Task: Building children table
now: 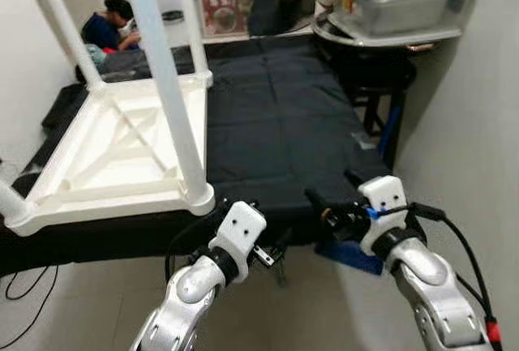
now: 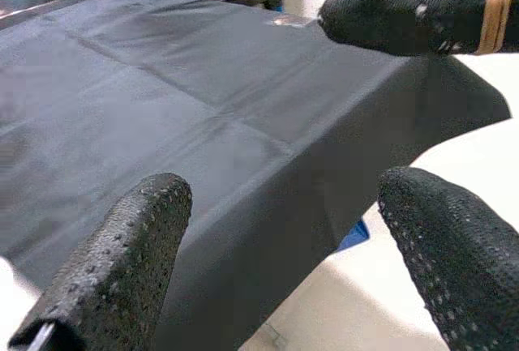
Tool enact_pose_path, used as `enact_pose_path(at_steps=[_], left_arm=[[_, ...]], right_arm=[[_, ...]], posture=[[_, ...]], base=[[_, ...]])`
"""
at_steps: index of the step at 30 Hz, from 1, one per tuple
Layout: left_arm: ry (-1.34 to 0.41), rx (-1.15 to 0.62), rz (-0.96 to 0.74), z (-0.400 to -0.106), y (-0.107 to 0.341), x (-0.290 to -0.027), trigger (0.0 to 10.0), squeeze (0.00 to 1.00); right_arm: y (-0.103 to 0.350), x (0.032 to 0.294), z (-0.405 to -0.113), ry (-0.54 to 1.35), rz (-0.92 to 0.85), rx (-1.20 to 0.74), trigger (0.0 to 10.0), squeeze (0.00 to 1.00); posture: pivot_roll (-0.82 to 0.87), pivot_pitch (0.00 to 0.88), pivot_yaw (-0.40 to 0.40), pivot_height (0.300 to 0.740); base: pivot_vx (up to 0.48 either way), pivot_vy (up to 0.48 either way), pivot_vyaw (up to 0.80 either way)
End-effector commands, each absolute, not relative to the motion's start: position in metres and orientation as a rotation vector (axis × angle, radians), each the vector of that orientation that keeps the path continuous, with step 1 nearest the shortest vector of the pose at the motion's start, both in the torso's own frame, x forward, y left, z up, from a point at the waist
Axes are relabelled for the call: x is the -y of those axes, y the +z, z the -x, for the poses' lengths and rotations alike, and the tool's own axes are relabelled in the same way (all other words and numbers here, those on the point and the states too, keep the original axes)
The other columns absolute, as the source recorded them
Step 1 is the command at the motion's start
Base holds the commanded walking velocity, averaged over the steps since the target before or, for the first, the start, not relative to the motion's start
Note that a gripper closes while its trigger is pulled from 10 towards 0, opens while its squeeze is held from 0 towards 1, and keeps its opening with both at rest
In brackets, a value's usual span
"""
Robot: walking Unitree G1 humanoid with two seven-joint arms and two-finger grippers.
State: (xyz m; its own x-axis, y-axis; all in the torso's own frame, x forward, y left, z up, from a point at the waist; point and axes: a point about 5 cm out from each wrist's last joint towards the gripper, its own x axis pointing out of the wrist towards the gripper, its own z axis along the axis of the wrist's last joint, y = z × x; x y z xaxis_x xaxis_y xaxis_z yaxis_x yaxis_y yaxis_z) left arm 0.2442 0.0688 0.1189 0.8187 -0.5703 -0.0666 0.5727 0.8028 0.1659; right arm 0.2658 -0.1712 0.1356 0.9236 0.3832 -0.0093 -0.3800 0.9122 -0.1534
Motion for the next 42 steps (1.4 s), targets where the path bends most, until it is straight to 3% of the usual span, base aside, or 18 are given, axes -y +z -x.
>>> enact_pose_path(at_steps=[1, 12, 15, 17, 21, 31, 42], left_arm=[[-0.591, -0.034, -0.192, -0.245, 0.115, -0.075, 10.0, 0.0], [-0.587, -0.035, -0.197, -0.245, 0.114, -0.075, 10.0, 0.0], [-0.589, -0.036, -0.199, -0.245, 0.113, -0.075, 10.0, 0.0], [-0.589, -0.04, -0.19, -0.245, 0.112, -0.075, 10.0, 0.0], [-0.591, -0.042, -0.184, -0.246, 0.112, -0.075, 10.0, 0.0], [-0.588, -0.047, -0.181, -0.246, 0.109, -0.076, 10.0, 0.0], [-0.59, -0.052, -0.177, -0.246, 0.109, -0.076, 10.0, 0.0]], right_arm=[[0.135, 0.163, -0.268, 0.401, 0.164, 0.025, 10.0, 0.0], [0.132, 0.152, -0.263, 0.395, 0.133, 0.019, 10.0, 0.0], [0.134, 0.16, -0.265, 0.345, 0.187, 0.026, 10.0, 0.0], [0.138, 0.181, -0.271, 0.249, 0.312, 0.039, 10.0, 0.0], [0.143, 0.192, -0.272, 0.239, 0.341, 0.05, 10.0, 0.0], [0.139, 0.175, -0.262, 0.339, 0.254, 0.046, 10.0, 0.0], [0.142, 0.16, -0.264, 0.308, 0.128, 0.061, 10.0, 0.0]], posture=[[0.08, 0.041, -0.017, 0.74], [0.09, 0.032, -0.021, 0.74], [0.09, 0.032, -0.022, 0.74], [0.08, 0.021, -0.017, 0.74], [0.07, 0.011, -0.013, 0.74], [0.07, 0.0, -0.01, 0.74], [0.07, 0.004, -0.013, 0.74]], base=[[0.0, 0.0, 0.8], [0.0, 0.0, 0.54], [0.0, 0.0, 0.0], [0.0, 0.0, 0.0], [0.0, 0.0, 0.0], [0.0, 0.0, 0.0], [-0.442, 0.0, 0.0]])
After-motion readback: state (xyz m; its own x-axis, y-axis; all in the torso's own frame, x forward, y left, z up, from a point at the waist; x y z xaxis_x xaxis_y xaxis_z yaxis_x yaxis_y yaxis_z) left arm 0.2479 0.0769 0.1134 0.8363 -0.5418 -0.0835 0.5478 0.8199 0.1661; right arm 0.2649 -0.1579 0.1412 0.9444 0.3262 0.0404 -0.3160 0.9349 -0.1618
